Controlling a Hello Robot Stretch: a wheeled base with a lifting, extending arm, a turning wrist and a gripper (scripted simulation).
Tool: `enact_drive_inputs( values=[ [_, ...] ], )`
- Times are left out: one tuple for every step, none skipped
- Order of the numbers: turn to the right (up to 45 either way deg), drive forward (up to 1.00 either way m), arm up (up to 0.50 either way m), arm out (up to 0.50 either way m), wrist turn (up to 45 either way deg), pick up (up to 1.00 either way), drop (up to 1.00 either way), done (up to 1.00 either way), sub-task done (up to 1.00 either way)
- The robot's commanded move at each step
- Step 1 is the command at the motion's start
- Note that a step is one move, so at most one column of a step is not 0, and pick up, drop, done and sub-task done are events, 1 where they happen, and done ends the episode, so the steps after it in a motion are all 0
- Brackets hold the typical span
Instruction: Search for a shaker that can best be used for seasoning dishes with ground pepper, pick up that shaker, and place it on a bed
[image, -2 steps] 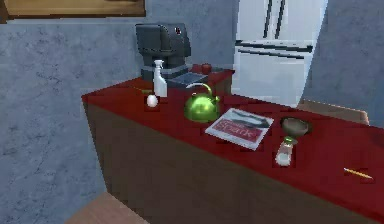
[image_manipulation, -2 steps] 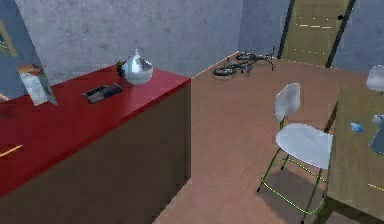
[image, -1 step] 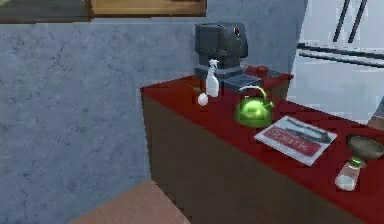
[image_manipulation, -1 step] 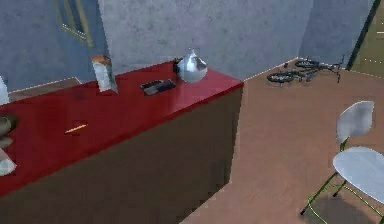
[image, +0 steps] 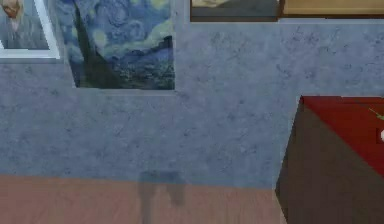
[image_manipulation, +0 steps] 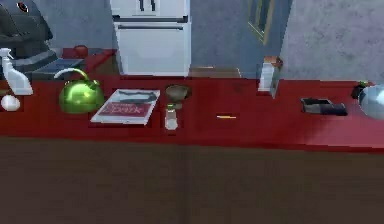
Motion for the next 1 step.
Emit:
enact_drive_inputs(
  values=[
    [-45.0,0.00,0.00,0.00,0.0,0.00,0.00,0.00,0.00]
  ],
)
